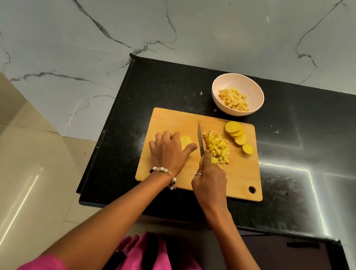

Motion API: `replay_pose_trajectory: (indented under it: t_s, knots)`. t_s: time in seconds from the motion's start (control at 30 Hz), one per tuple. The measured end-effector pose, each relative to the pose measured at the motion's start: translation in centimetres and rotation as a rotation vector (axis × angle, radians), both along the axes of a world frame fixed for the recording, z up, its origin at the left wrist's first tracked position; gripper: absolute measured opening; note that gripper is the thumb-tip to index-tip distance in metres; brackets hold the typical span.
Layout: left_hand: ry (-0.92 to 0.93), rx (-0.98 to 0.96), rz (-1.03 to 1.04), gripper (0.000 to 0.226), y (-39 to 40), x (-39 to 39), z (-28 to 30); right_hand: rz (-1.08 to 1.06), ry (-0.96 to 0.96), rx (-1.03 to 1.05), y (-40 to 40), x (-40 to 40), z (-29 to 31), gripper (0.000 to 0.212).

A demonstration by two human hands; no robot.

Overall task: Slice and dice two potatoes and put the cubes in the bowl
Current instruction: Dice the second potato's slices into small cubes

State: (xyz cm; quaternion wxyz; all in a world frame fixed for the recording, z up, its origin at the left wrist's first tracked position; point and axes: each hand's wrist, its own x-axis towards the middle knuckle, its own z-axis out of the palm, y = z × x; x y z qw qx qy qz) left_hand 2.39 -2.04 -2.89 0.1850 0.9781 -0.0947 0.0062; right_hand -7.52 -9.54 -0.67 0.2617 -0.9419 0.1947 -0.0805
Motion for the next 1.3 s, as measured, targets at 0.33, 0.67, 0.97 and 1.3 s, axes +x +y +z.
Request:
replay_pose_trajectory:
  t_s: [0.33, 0.67, 0.97, 1.3]
  knots:
    - [0.064, 0.104, -0.125, 0.046, -1.0, 1.6, 0.5, -0.03, 0.027, -0.021, -0.9, -0.5, -1.0, 0.051]
    - [0.157, 0.085, -0.541, 0.049, 1.9, 5.0, 1.0, 0.071, 0.19, -0.11, 0.0, -1.0, -1.3, 0.06]
    - [0.162, -0.135, -0.499, 0.057, 2.5, 4.7, -0.2, 0.147, 0.237, -0.18, -0.1, -0.7, -1.2, 0.063]
    - [0.149, -0.201, -0.442, 0.055, 2.3, 4.5, -0.6, 0.106, 0.147, -0.253, 0.8, -0.3, -1.5, 0.059]
